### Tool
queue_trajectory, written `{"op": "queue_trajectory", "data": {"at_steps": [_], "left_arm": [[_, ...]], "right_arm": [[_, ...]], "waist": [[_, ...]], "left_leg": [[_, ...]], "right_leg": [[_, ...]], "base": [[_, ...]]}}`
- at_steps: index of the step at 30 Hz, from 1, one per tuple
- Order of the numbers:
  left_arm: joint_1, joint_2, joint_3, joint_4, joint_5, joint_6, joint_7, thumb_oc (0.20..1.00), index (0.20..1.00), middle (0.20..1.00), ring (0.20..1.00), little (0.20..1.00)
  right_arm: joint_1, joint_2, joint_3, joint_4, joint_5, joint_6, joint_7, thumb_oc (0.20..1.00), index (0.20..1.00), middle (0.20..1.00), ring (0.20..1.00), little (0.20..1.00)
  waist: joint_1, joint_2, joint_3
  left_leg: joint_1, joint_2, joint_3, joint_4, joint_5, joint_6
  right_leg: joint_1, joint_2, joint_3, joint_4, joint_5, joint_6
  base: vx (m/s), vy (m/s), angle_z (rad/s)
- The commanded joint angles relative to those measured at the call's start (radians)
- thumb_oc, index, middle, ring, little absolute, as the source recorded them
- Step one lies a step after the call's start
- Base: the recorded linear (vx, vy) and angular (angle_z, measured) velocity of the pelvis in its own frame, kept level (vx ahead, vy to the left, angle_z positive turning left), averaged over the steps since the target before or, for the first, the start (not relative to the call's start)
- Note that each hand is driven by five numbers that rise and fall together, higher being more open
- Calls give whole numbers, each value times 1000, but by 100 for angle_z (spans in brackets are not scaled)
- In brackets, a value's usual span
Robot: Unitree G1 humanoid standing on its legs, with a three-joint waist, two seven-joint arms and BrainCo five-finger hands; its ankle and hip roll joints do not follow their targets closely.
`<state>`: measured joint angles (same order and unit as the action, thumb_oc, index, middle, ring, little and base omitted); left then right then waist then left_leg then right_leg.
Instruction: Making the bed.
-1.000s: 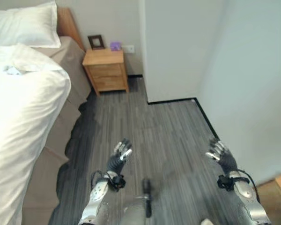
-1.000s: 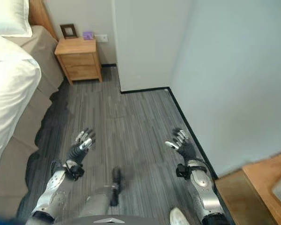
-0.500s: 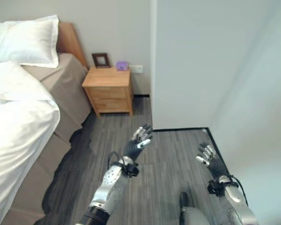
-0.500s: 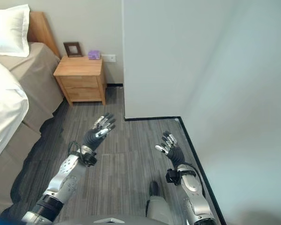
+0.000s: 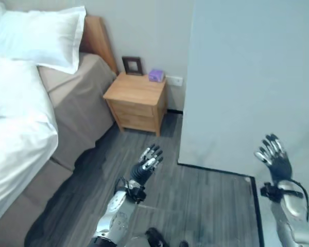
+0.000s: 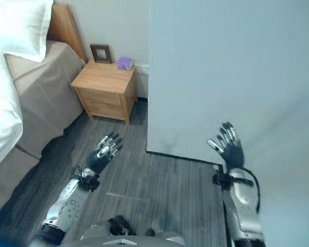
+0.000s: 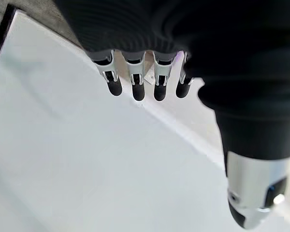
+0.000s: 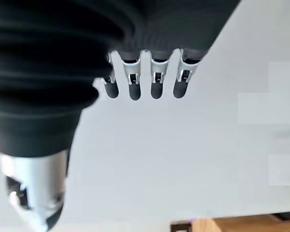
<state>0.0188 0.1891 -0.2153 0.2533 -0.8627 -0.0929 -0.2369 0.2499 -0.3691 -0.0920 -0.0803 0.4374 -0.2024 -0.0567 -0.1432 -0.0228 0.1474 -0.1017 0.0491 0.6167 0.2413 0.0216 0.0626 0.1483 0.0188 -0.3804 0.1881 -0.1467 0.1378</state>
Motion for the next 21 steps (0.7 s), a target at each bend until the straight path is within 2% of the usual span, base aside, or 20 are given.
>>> {"op": "queue_trajectory", "data": {"at_steps": [1, 2, 3, 5, 6, 8, 9, 11, 13, 14, 15, 16, 19, 20, 21], "left_arm": [[-37, 76, 62, -89, -23, -79, 30, 1000, 1000, 1000, 1000, 1000], [-32, 91, 83, -103, 0, -96, 38, 1000, 1000, 1000, 1000, 1000], [-32, 100, 95, -106, 16, -104, 46, 1000, 1000, 1000, 1000, 1000], [-34, 112, 108, -86, 43, -121, 54, 1000, 1000, 1000, 1000, 1000], [-41, 115, 108, -77, 52, -130, 59, 1000, 1000, 1000, 1000, 1000], [-58, 111, 102, -46, 48, -136, 61, 1000, 1000, 1000, 1000, 1000], [-61, 111, 107, -26, 77, -160, 94, 1000, 1000, 1000, 1000, 1000], [-61, 113, 102, -30, 93, -146, 73, 1000, 1000, 1000, 1000, 1000], [-54, 102, 115, -44, 70, -150, 78, 1000, 1000, 1000, 1000, 1000], [-46, 81, 121, -39, 32, -143, 66, 1000, 1000, 1000, 1000, 1000], [-43, 68, 118, -21, 25, -143, 76, 1000, 1000, 1000, 1000, 1000], [-34, 58, 117, -20, 27, -142, 90, 1000, 1000, 1000, 1000, 1000], [-14, 65, 120, -30, 51, -149, 114, 1000, 1000, 1000, 1000, 1000], [21, 59, 125, -27, 42, -140, 111, 1000, 1000, 1000, 1000, 1000], [32, 60, 125, -23, 54, -141, 114, 1000, 1000, 1000, 1000, 1000]], "right_arm": [[-88, 12, 6, -44, -10, -43, 70, 1000, 1000, 1000, 1000, 1000], [-93, 18, 29, -42, -8, -39, 90, 1000, 1000, 1000, 1000, 1000], [-98, 21, 52, -32, -3, -33, 109, 1000, 1000, 1000, 1000, 1000], [-115, 2, 92, 8, -22, -19, 125, 1000, 1000, 1000, 1000, 1000], [-124, -8, 116, 21, -12, -16, 137, 1000, 1000, 1000, 1000, 1000], [-115, -6, 135, 13, 27, -22, 157, 1000, 1000, 1000, 1000, 1000], [-106, 0, 150, 26, 40, -24, 164, 1000, 1000, 1000, 1000, 1000], [-95, 10, 165, 29, 69, -15, 180, 1000, 1000, 1000, 1000, 1000], [-110, -5, 185, 68, 66, -17, 184, 1000, 1000, 1000, 1000, 1000], [-106, -18, 177, 64, 54, -19, 178, 1000, 1000, 1000, 1000, 1000], [-104, -25, 170, 68, 49, -20, 171, 1000, 1000, 1000, 1000, 1000], [-105, -20, 168, 73, 45, -17, 159, 1000, 1000, 1000, 1000, 1000], [-106, -7, 173, 67, 55, -15, 141, 1000, 1000, 1000, 1000, 1000], [-81, 18, 171, 71, 76, -9, 141, 1000, 1000, 1000, 1000, 1000], [-73, 22, 172, 82, 65, -7, 143, 1000, 1000, 1000, 1000, 1000]], "waist": [[-5, -11, -2], [-5, -6, 13], [-8, -5, 22], [-25, 0, 15], [-32, 5, 7], [-18, -1, -8], [1, -13, -8], [34, -22, -15], [54, -38, -11], [65, -45, 7], [61, -52, 15], [64, -53, 18], [69, -46, 16], [72, -31, 0], [72, -24, -7]], "left_leg": [[246, 25, -188, -260, -28, -64], [259, 13, -210, -273, -27, -51], [257, 13, -236, -279, -20, -51], [244, 12, -335, -301, 4, -62], [237, 8, -387, -301, 18, -68], [206, -6, -470, -288, 22, -67], [192, -22, -530, -269, 7, -64], [170, -27, -575, -264, 25, -73], [133, -34, -640, -212, 18, -90], [97, -36, -654, -149, 37, -106], [72, -16, -608, -129, 52, -109], [62, -10, -596, -121, 48, -112], [67, -19, -618, -141, 34, -114], [90, -17, -626, -224, 44, -111], [101, -18, -634, -251, 49, -107]], "right_leg": [[-243, -260, 110, 149, 311, 59], [-274, -275, 149, 208, 363, 80], [-302, -252, 224, 233, 362, 81], [-298, -120, 426, 145, 299, 59], [-264, -62, 516, 73, 243, 50], [-219, -5, 634, -40, 180, 18], [-175, -12, 641, -73, 163, 3], [-148, -12, 608, -101, 163, -20], [-106, -26, 545, -166, 168, -35], [-86, -41, 490, -181, 181, -45], [-78, -55, 447, -187, 185, -47], [-74, -61, 434, -194, 183, -49], [-62, -65, 424, -221, 187, -49], [-63, -65, 409, -226, 179, -43], [-68, -64, 404, -225, 174, -42]], "base": [[-159, 184, 102], [-166, 77, 92], [-85, -17, 141], [17, -105, 162], [115, -61, 199], [112, -64, 229], [88, -99, 149], [35, -178, 138], [-43, -230, 215], [-113, -180, 215], [-124, -121, 160], [-90, -40, 100], [8, 14, 129], [51, 50, 1], [52, 50, -13]]}}
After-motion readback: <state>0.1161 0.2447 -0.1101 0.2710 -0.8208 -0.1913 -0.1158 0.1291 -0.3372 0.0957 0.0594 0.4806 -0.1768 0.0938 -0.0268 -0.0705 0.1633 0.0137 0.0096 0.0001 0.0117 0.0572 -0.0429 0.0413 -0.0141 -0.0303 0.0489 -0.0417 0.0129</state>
